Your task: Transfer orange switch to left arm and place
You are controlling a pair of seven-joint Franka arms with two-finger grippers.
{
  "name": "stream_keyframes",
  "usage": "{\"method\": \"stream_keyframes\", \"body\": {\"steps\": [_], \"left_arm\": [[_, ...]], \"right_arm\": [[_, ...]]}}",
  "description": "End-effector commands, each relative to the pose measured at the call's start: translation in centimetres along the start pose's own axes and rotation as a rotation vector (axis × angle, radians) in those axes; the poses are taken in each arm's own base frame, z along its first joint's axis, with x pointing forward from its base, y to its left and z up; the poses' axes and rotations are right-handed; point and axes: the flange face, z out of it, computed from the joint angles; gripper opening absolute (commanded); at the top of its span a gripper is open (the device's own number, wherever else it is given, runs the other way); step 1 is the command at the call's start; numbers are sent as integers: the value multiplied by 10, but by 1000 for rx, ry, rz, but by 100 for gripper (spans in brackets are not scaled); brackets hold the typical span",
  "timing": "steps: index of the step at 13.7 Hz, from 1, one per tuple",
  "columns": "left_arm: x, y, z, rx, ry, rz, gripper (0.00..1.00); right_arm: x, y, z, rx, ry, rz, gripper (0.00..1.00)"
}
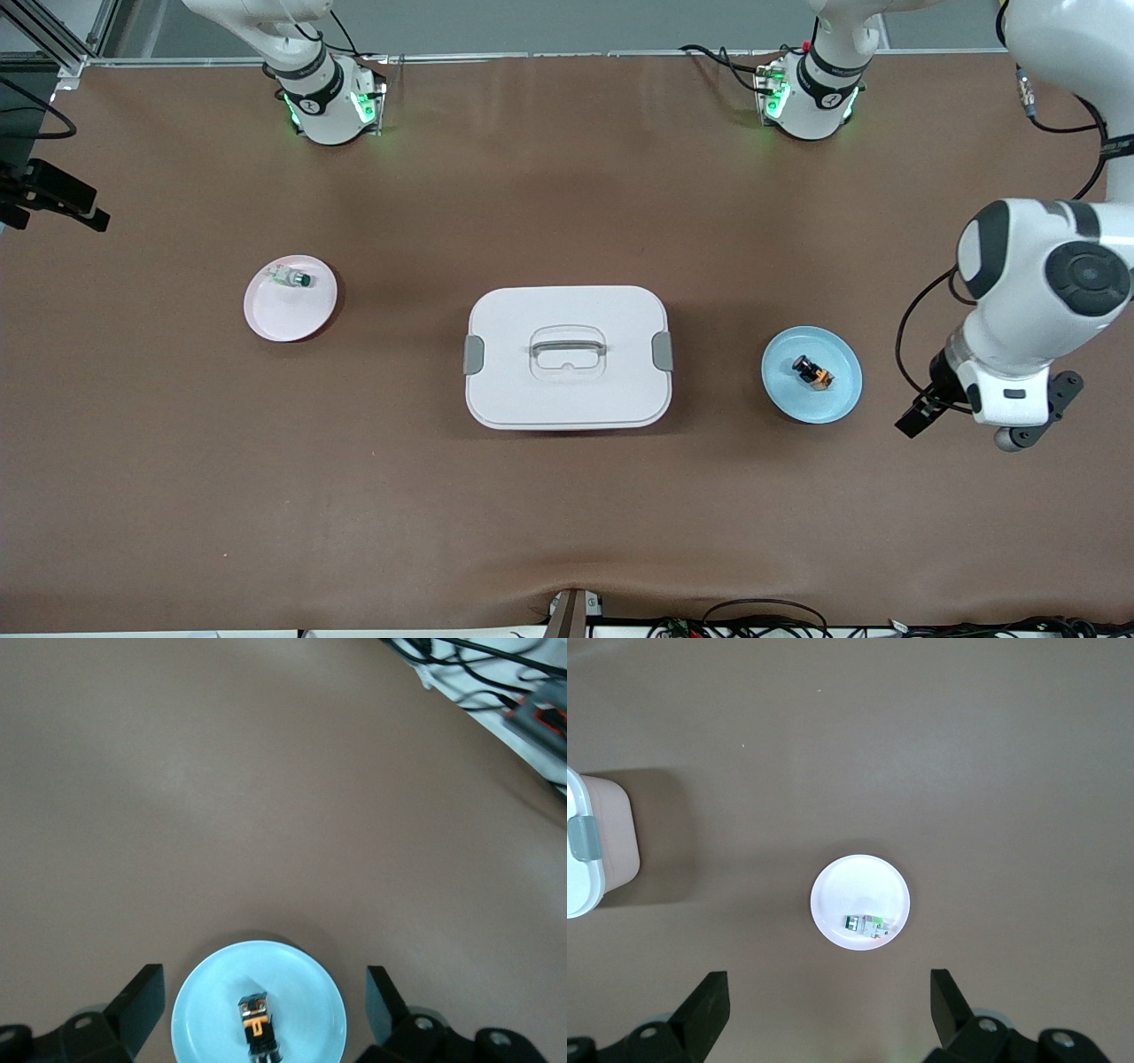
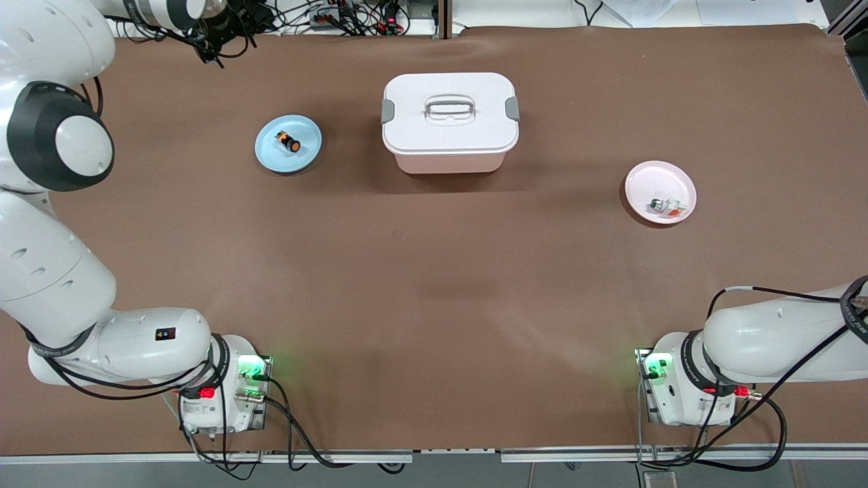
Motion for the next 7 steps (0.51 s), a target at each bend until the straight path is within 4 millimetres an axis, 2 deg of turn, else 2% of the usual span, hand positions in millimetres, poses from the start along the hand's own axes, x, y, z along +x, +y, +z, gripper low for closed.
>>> {"method": "stream_keyframes", "body": {"steps": [1, 5, 7], "left_arm": [[-1, -11, -22, -36, -29, 187, 100], [0, -22, -37, -77, -49, 349, 100], [0, -24, -55, -93, -26, 395, 100]], "right_arm": [[-9, -2, -2, 13, 9, 17, 100], [-9, -1, -2, 13, 9, 19, 100], [-9, -2, -2, 13, 8, 17, 100]]}}
